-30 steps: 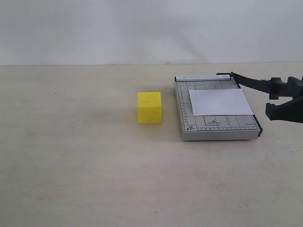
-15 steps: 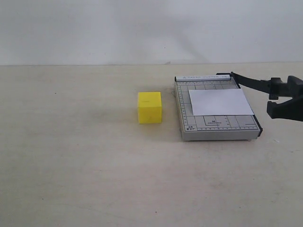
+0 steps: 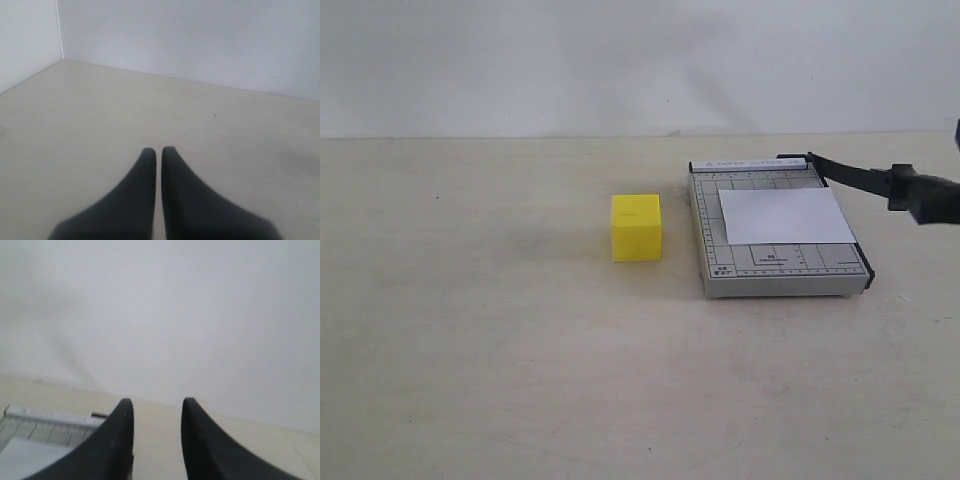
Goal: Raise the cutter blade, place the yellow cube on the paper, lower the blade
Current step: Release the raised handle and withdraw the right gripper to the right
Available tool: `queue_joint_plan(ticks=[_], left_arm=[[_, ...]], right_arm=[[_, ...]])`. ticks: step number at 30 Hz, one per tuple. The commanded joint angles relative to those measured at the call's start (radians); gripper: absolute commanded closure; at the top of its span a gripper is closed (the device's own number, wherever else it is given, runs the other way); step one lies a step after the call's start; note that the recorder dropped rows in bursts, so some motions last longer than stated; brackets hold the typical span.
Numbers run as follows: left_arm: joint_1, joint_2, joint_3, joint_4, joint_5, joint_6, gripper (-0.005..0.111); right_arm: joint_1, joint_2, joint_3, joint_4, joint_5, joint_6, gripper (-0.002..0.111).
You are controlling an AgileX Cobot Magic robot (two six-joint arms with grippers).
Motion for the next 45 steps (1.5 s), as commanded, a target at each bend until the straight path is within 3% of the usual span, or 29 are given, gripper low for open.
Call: queue_joint_plan(ticks=[1, 6, 10, 14, 23, 28, 32, 35, 40, 45], left_arm=[[0.003, -0.003, -0.003, -0.002, -0.011, -0.008, 0.102], [0.003, -0.003, -0.003, 0.015, -0.011, 0.014, 0.102], [0.003, -0.003, -0.003, 0.057, -0.008, 0.064, 0.102], [0.003, -0.003, -0.003, 0.057, -0.01, 0.064, 0.102], [0.003, -0.003, -0.003, 0.057, -0.012, 0.064, 0.102], [0.003, -0.003, -0.003, -0.149, -0.037, -0.074, 0.102], [0.003, -0.003, -0.003, -0.264, -0.052, -0.08, 0.102], [0.003, -0.003, -0.003, -0.376, -0.12, -0.08, 0.102], [0.003, -0.003, -0.003, -0.378, -0.182, -0.08, 0.102], [0.003, -0.003, -0.003, -0.378, -0.447, -0.089, 0.102]], right_arm=[[-0.004, -0.154, -0.003, 0.058, 0.002, -0.009, 0.076], [-0.004, -0.335, -0.003, 0.075, 0.117, -0.005, 0.076], [-0.004, -0.476, -0.003, 0.095, 0.322, -0.005, 0.078], [-0.004, -0.582, -0.003, 0.115, 0.553, -0.041, 0.107], [-0.004, -0.731, -0.001, 0.114, 0.912, -0.043, 0.108], [-0.004, -0.727, -0.001, 0.075, 1.078, -0.062, 0.108], [-0.004, -0.727, -0.001, 0.038, 1.163, -0.06, 0.108], [-0.004, -0.727, 0.017, -0.06, 1.2, 0.016, 0.108], [-0.004, -0.727, 0.06, -0.346, 1.198, 0.345, 0.108], [-0.004, -0.727, 0.06, -0.572, 1.234, 0.492, 0.108]])
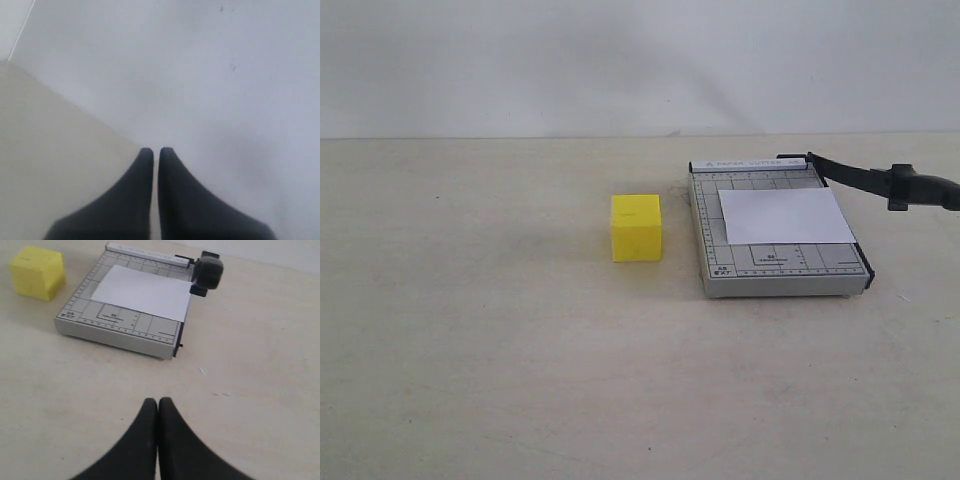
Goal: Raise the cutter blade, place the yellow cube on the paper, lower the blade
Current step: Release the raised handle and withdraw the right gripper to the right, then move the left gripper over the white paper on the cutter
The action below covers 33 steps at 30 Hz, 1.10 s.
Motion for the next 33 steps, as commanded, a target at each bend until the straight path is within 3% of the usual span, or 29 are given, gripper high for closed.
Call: queue_joint_plan(ticks=[1, 5, 9, 14, 18, 21, 25, 30, 33], left_arm=[[0.003, -0.003, -0.014, -0.014, -0.204, -0.033, 0.102], [-0.014, 0.058, -0.163, 0.091, 0.045, -0.04, 0.102], [-0.132, 0.321, -0.344, 0.105, 0.072, 0.156, 0.102], [-0.443, 0.782, -0.561, 0.013, 0.194, 0.513, 0.102], [-0.721, 1.127, -0.65, -0.051, 0.096, 0.605, 0.102], [-0.857, 1.362, -0.758, -0.039, 0.023, 0.614, 0.102], [-0.933, 1.65, -0.98, -0.044, 0.07, 0.607, 0.102], [-0.94, 1.882, -1.251, -0.069, 0.104, 0.552, 0.102], [-0.937, 1.976, -1.364, -0.069, 0.047, 0.526, 0.102]], right_arm=[[-0.004, -0.001, 0.002, -0.205, 0.028, 0.099, 0.108], [-0.004, -0.001, 0.002, -0.231, 0.028, 0.105, 0.108], [-0.004, -0.001, 0.002, -0.231, 0.024, 0.112, 0.108], [-0.004, -0.001, 0.002, -0.231, 0.023, 0.112, 0.108], [-0.004, -0.001, 0.002, -0.231, 0.022, 0.12, 0.108], [-0.004, -0.001, 0.002, -0.231, 0.013, 0.124, 0.108], [-0.004, -0.001, 0.002, -0.231, 0.013, 0.146, 0.108], [-0.004, -0.001, 0.002, -0.231, 0.013, 0.175, 0.108], [-0.004, -0.001, 0.002, -0.231, 0.013, 0.175, 0.108]])
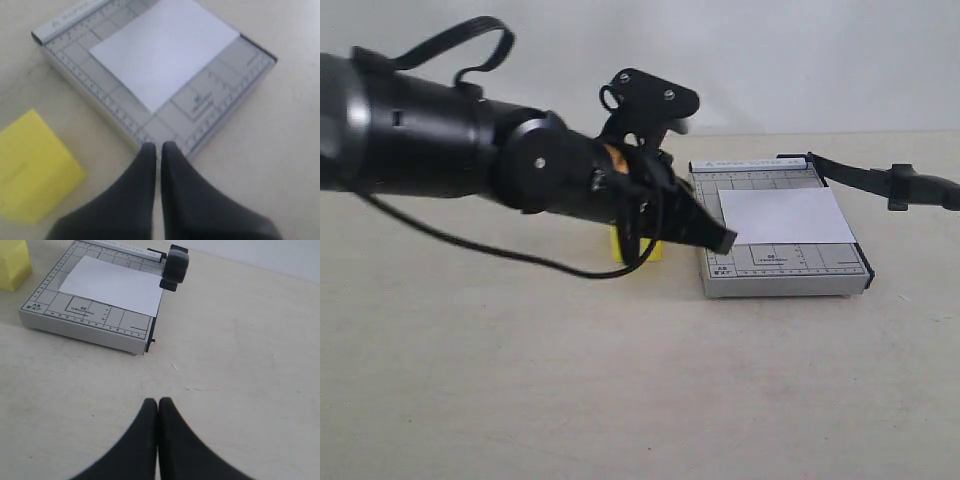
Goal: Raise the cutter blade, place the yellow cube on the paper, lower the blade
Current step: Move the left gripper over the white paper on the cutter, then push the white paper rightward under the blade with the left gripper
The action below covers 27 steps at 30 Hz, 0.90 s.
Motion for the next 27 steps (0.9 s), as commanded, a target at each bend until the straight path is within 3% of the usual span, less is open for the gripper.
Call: queue_joint_plan(ticks=[1, 9, 17, 22, 27], left_arm=[[-0.002, 0.127, -0.162, -0.017, -0.087, -0.041, 0.102], [-0.004, 0.388, -0.423, -0.017, -0.078, -0.06, 0.102], [0.041, 0.562, -0.697, -0.017, 0.237, -0.088, 0.102], [0.043, 0.609, -0.784, -0.015, 0.356, -0.086, 0.102], [0.033, 0.62, -0.793, -0.027, 0.371, -0.048, 0.102]], right_arm=[[-0.004, -0.001, 0.002, -0.005, -0.008, 0.01, 0.108], [-0.004, -0.001, 0.002, -0.001, -0.01, 0.016, 0.108], [-0.004, -0.001, 0.002, -0.001, -0.01, 0.039, 0.108], [-0.004, -0.001, 0.002, -0.001, -0.012, 0.039, 0.108], [-0.004, -0.001, 0.002, -0.001, -0.012, 0.039, 0.108]])
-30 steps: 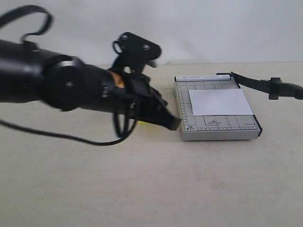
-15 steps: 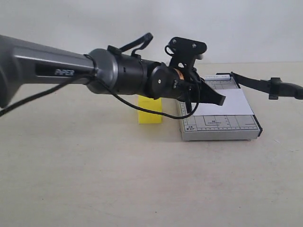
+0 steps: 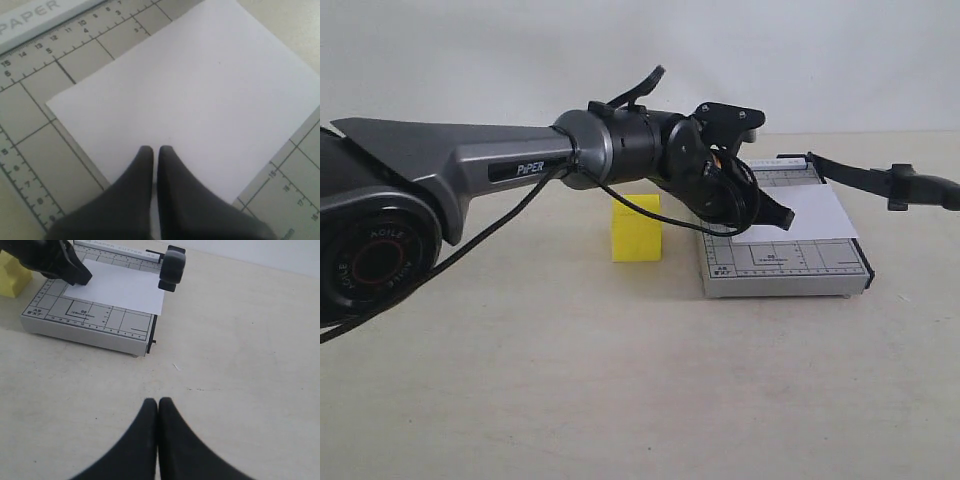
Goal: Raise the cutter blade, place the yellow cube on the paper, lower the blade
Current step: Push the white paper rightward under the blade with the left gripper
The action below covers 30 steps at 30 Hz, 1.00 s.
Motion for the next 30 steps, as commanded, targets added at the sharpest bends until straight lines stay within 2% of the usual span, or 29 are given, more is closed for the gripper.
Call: queue_joint_plan(ticks=[1, 13, 20, 23, 24, 26, 27, 29, 30], left_arm=[[-0.012, 0.015, 0.0, -0.022, 0.046, 0.029, 0.102], [-0.016, 0.04, -0.002, -0.224, -0.028, 0.153, 0.102], [-0.016, 0.029, -0.087, -0.23, -0.031, 0.169, 0.102], [-0.013, -0.01, -0.099, -0.226, -0.006, 0.117, 0.102], [-0.013, -0.01, -0.099, -0.215, 0.007, 0.098, 0.102], [-0.013, -0.001, -0.097, -0.099, 0.065, -0.018, 0.102], [-0.015, 0.004, -0.097, 0.023, 0.099, -0.144, 0.102], [-0.022, 0.004, -0.097, 0.14, 0.112, -0.23, 0.102], [-0.022, 0.004, -0.097, 0.141, 0.112, -0.23, 0.102]], right_arm=[[-0.004, -0.001, 0.002, 0.001, -0.015, 0.004, 0.108], [-0.004, -0.001, 0.002, 0.007, -0.022, 0.004, 0.108], [-0.004, -0.001, 0.002, 0.012, -0.022, 0.004, 0.108], [-0.004, -0.001, 0.002, 0.012, -0.022, 0.004, 0.108], [-0.004, -0.001, 0.002, 0.012, -0.022, 0.004, 0.108], [-0.004, -0.001, 0.002, 0.011, -0.022, 0.002, 0.108], [-0.004, -0.001, 0.002, 0.011, -0.022, 0.002, 0.108], [-0.004, -0.001, 0.002, 0.011, -0.022, 0.004, 0.108], [-0.004, -0.001, 0.002, 0.011, -0.022, 0.004, 0.108]])
